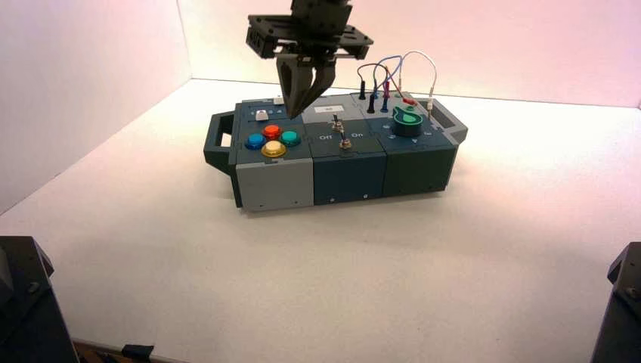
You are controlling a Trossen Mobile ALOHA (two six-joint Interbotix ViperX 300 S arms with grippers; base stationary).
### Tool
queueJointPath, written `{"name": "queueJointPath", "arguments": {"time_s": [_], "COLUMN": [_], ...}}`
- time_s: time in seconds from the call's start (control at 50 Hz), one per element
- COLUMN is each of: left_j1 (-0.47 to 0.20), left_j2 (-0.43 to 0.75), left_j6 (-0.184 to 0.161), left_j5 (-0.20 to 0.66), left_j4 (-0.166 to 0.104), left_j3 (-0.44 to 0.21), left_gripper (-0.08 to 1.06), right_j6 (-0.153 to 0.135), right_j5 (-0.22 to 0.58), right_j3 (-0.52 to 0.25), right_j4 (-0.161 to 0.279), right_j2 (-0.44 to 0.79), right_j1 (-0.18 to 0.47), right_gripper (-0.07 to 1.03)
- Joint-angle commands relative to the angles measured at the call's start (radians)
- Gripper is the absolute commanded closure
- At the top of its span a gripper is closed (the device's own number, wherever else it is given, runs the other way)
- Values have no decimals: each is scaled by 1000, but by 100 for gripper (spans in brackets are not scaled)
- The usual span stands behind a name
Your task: Push the green button with the right gripper.
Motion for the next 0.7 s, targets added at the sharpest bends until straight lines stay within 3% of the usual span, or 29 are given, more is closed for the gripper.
{"name": "queueJointPath", "arguments": {"time_s": [0.02, 0.7], "left_j1": [3, 2], "left_j2": [14, 15], "left_j6": [8, 6], "left_j5": [-6, 2], "left_j4": [3, 3], "left_j3": [-28, -28], "left_gripper": [100, 100], "right_j6": [-2, -2], "right_j5": [-2, 3], "right_j3": [-41, -92], "right_j4": [3, -20], "right_j2": [3, 107], "right_j1": [6, -6], "right_gripper": [98, 98]}}
